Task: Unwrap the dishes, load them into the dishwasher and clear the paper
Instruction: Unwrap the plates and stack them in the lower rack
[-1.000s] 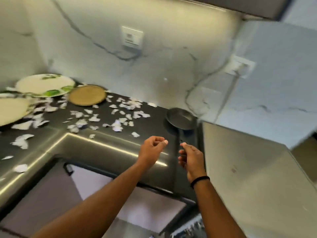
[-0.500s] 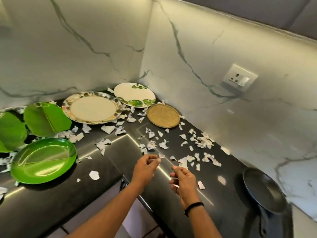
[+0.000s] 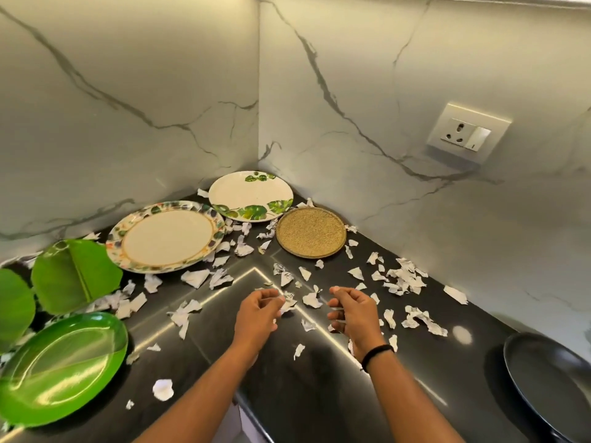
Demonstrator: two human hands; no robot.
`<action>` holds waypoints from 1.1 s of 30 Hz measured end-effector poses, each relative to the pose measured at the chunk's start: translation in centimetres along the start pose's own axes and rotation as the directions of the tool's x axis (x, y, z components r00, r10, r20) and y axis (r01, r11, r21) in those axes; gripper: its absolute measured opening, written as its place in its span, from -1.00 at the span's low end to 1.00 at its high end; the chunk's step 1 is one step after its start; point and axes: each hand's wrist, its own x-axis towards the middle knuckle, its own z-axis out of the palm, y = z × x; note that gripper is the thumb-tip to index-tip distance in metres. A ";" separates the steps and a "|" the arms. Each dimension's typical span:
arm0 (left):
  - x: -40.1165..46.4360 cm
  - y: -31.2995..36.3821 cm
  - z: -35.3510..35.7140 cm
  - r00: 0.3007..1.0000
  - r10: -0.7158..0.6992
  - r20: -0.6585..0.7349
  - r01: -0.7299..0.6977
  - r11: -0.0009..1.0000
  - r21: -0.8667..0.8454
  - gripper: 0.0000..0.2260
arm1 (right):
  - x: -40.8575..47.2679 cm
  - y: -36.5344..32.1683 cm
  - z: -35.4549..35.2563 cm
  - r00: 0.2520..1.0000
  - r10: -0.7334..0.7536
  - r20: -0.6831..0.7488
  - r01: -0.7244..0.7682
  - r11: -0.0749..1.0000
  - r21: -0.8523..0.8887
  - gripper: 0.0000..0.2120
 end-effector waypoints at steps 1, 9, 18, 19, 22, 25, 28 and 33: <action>0.4 0.4 0.3 1.000 0.005 0.001 -0.005 1.000 -0.006 -0.88 | 0.6 -0.4 0.1 1.000 -0.005 -0.001 0.005 1.000 -0.008 -0.88; 6.7 2.8 3.2 1.000 -0.001 -0.004 0.001 0.999 0.040 -0.86 | 6.8 -4.4 1.0 0.999 -0.045 -0.013 0.045 0.998 -0.050 -0.89; 16.9 4.8 4.3 0.996 -0.025 -0.089 0.030 0.998 0.056 -0.83 | 16.0 -6.3 2.9 0.997 -0.057 -0.061 0.045 0.983 -0.179 -0.95; 18.2 4.6 4.4 0.993 -0.030 -0.116 0.040 0.996 0.081 -0.82 | 17.1 -6.3 3.3 0.995 -0.058 -0.078 0.042 0.980 -0.193 -0.97; 21.2 3.9 5.0 0.979 -0.069 -0.193 0.103 0.979 0.174 -0.84 | 20.3 -5.4 3.8 0.980 -0.134 -0.144 0.055 0.891 -0.451 -0.87; 23.0 3.9 5.7 0.965 -0.081 -0.250 0.145 0.958 0.247 -0.81 | 22.4 -3.9 3.8 0.976 -0.119 -0.181 -0.011 0.807 -0.591 -0.65; 24.0 3.9 6.0 0.956 -0.083 -0.280 0.167 0.942 0.291 -0.72 | 23.7 -2.7 3.7 0.970 -0.027 -0.243 -0.099 0.866 -0.490 -0.63; 24.7 4.0 6.2 0.949 -0.088 -0.304 0.194 0.921 0.338 -0.89 | 24.7 -2.4 4.0 0.948 0.020 -0.317 -0.153 0.902 -0.403 -0.65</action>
